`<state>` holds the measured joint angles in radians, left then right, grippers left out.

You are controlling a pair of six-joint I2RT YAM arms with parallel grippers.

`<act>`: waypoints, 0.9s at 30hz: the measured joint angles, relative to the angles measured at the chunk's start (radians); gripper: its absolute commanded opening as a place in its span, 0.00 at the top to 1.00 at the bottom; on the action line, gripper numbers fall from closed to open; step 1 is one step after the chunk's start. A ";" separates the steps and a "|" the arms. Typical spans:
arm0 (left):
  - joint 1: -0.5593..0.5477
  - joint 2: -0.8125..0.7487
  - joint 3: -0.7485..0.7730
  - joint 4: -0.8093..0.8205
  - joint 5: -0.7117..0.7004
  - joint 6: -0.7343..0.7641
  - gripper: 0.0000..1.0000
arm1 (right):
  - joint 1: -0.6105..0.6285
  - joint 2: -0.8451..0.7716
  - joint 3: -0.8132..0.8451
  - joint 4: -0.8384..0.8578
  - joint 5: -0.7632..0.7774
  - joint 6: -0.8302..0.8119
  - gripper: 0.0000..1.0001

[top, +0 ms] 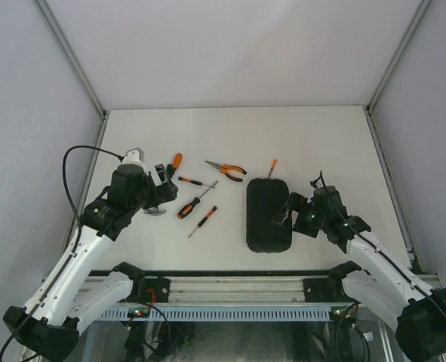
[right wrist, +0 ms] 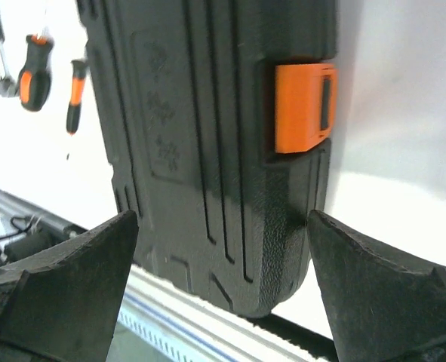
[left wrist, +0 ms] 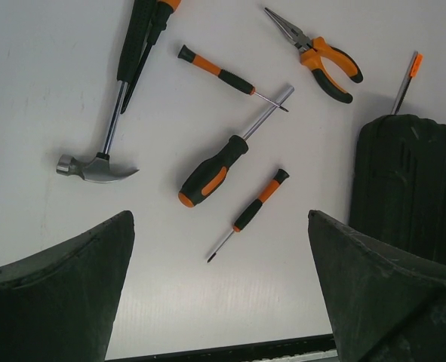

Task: Sort the tools into containers
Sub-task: Move the storage box to the center of the board.

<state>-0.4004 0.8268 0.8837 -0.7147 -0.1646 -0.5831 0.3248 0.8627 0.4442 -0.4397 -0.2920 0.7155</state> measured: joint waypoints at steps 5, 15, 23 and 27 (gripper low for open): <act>0.000 0.028 0.000 0.025 0.002 0.001 0.00 | 0.165 -0.040 -0.013 0.050 0.019 0.087 0.08; 0.002 0.010 -0.072 0.207 0.103 0.019 0.00 | 0.234 -0.132 -0.016 0.080 0.226 0.137 0.07; -0.050 0.177 -0.071 0.292 0.176 0.029 0.02 | 0.191 -0.162 -0.016 0.053 0.377 0.143 0.06; -0.154 0.277 -0.054 0.296 0.174 0.030 0.05 | 0.104 -0.140 -0.027 0.076 0.326 0.141 0.05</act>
<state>-0.5549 1.1034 0.8295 -0.4191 0.0093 -0.5533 0.4290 0.7227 0.4175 -0.3634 0.0341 0.8566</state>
